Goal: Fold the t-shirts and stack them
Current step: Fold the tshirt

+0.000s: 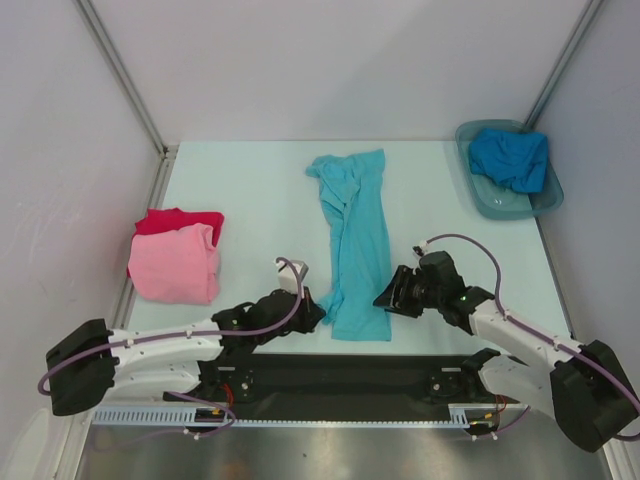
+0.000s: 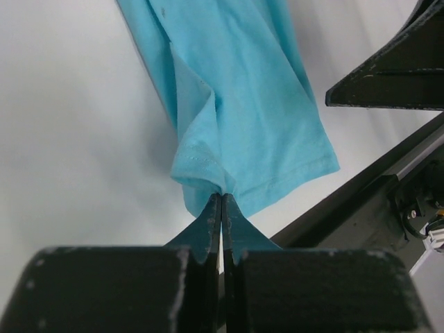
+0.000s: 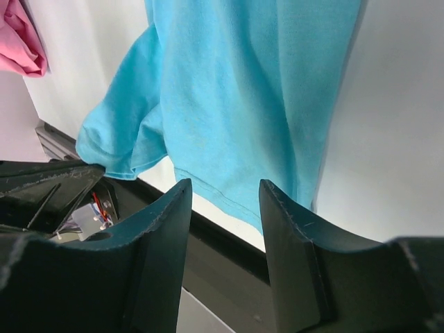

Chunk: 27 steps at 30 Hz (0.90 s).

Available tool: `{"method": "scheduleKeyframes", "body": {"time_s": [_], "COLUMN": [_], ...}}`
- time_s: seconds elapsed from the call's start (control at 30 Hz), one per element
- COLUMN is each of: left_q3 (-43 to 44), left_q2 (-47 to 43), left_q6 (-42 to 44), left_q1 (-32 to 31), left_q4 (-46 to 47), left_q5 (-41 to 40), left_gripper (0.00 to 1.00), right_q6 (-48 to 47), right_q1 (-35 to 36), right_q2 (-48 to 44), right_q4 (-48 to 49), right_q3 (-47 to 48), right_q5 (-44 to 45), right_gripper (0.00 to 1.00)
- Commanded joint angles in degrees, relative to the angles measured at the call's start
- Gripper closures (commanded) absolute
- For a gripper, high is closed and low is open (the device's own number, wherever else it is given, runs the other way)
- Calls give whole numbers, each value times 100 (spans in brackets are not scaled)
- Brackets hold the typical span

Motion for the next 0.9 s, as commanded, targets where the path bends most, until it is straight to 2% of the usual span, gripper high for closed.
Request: {"method": "scheduleKeyframes", "body": {"time_s": [0.0, 0.13, 0.27, 0.4, 0.87], "left_q3": [370, 712, 1160, 1451, 1373], "left_q2": [60, 446, 1297, 1818, 2170], "left_q6": [136, 162, 232, 206, 92], "left_q1": [-190, -585, -1085, -1307, -1518], "left_q4": [15, 15, 50, 234, 305], "left_q5": [-103, -191, -191, -113, 37], "left_gripper": [100, 99, 100, 100, 100], "right_q6": [44, 70, 79, 44, 0], "right_q1": [28, 28, 29, -6, -174], "right_q2": [98, 168, 177, 55, -148], "right_q4": [229, 317, 335, 238, 159], "right_q3": [-19, -19, -28, -37, -107], "right_q5": [-89, -116, -125, -133, -256], "right_gripper": [52, 52, 52, 52, 52]}}
